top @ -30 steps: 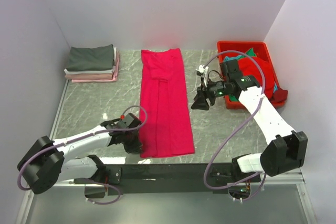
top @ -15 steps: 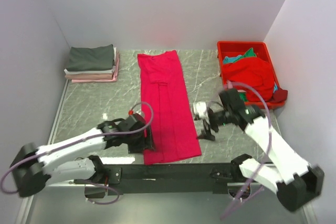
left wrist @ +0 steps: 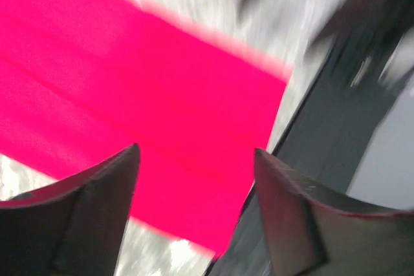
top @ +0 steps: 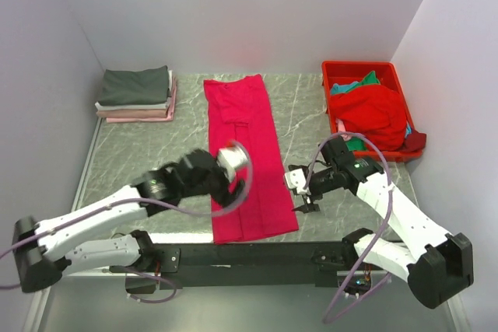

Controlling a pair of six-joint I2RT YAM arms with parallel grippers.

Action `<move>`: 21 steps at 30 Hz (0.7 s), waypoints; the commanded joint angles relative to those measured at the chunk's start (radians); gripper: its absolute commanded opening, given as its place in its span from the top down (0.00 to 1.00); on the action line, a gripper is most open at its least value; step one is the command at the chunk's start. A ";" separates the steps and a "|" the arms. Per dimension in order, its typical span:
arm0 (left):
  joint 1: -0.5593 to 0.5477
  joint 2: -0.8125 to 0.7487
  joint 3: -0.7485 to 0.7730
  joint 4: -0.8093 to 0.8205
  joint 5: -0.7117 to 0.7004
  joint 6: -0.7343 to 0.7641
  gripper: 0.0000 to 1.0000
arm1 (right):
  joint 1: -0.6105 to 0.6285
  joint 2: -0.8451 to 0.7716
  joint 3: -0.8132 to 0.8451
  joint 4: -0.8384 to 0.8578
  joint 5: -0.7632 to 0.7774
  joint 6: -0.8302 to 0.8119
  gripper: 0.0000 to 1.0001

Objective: Fold and stack the t-shirts
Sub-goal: Fold the tshirt

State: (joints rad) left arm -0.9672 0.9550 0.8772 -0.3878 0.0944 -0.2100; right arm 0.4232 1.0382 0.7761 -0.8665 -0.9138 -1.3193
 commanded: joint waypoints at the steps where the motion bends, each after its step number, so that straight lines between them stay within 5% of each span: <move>1: -0.111 0.053 -0.072 -0.104 0.029 0.280 0.27 | 0.005 -0.024 -0.038 0.000 0.023 -0.096 0.14; 4: -0.310 0.025 -0.121 -0.079 -0.016 0.400 0.27 | 0.006 -0.021 -0.067 0.006 0.018 -0.106 0.14; 10: -0.442 0.117 -0.159 -0.143 -0.091 0.523 0.29 | 0.005 -0.013 -0.072 0.017 0.015 -0.083 0.15; 21: -0.475 0.258 -0.264 -0.046 -0.231 0.613 0.34 | 0.032 -0.017 -0.093 0.066 0.061 -0.043 0.16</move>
State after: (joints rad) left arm -1.4361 1.2034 0.6353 -0.4870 -0.0647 0.3431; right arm 0.4438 1.0309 0.6933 -0.8276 -0.8646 -1.3727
